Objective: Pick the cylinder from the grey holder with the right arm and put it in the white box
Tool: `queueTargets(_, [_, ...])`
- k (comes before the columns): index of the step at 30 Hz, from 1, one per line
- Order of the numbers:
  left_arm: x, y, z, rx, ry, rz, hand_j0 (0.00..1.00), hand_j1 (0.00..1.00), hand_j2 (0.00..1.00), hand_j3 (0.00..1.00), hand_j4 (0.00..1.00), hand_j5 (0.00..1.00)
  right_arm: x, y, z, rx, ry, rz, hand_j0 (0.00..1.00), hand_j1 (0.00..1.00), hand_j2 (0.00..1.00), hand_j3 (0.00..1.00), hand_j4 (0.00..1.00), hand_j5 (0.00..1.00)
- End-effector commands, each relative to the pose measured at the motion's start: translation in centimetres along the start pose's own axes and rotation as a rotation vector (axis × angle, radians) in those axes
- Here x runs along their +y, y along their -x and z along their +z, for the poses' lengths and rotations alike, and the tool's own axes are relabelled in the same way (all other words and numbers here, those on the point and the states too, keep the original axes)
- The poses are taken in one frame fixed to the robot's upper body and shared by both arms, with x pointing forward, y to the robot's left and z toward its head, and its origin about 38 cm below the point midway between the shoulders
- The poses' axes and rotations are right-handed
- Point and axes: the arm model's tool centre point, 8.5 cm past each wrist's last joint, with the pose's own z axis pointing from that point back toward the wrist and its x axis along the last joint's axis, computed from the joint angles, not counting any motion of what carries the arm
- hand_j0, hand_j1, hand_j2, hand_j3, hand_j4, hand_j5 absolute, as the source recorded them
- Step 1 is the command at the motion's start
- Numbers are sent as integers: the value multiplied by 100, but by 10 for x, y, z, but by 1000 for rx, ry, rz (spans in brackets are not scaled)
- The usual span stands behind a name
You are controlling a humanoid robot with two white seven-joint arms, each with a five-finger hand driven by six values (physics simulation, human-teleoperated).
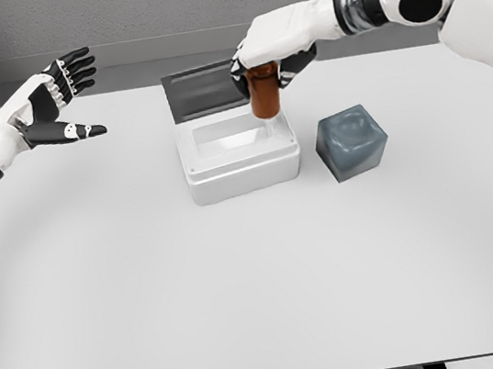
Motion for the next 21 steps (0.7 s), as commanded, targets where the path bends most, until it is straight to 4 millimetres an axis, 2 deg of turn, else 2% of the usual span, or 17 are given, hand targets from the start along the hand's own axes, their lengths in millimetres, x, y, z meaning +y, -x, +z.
queueTargets(1, [1,-1,0,-4,-2,4,100,100,100,100,100,100,1,3,-3,10,-2,-11,50,50,50,50,50,50])
queueTargets(3, [1,-1,0,-4,-2,4,100,100,100,100,100,100,1,4,-2,13,-3,-14,51,51,51,51,51,51])
queueTargets(4, [1,-1,0,-4,-2,4,100,100,100,100,100,100,1,4,-2,13,-3,-14,58,58,58,58,58,58])
queueTargets(5, [1,-1,0,-5,-3,4,100,100,100,100,100,100,1,4,-2,14,-4,-13,87,87,87,87,87,87])
queueTargets(6, [1,-1,0,-5,-3,4,100,100,100,100,100,100,2,5,-2,20,-9,-5,99,99,99,99,99,99])
queueTargets(15, [1,-1,0,-5,-2,3,100,100,100,100,100,100,0,6,4,26,0,-1,99,99,99,99,99,99])
queueTargets(17, [-1,-1,-1,-7,2,5,100,100,100,100,100,100,4,8,30,43,3,18,100,100,100,100,100,100])
queueTargets(18, [-5,-1,-4,-13,10,7,100,100,100,100,100,100,9,5,56,52,1,47,100,100,100,100,100,100])
queueTargets(20, [-10,-1,-8,-21,20,11,100,100,100,100,100,100,17,-1,95,61,13,52,100,100,100,100,100,100])
queueTargets(21, [-13,-3,-9,-28,27,7,100,100,100,100,100,100,19,-4,124,78,37,45,100,100,100,100,100,100])
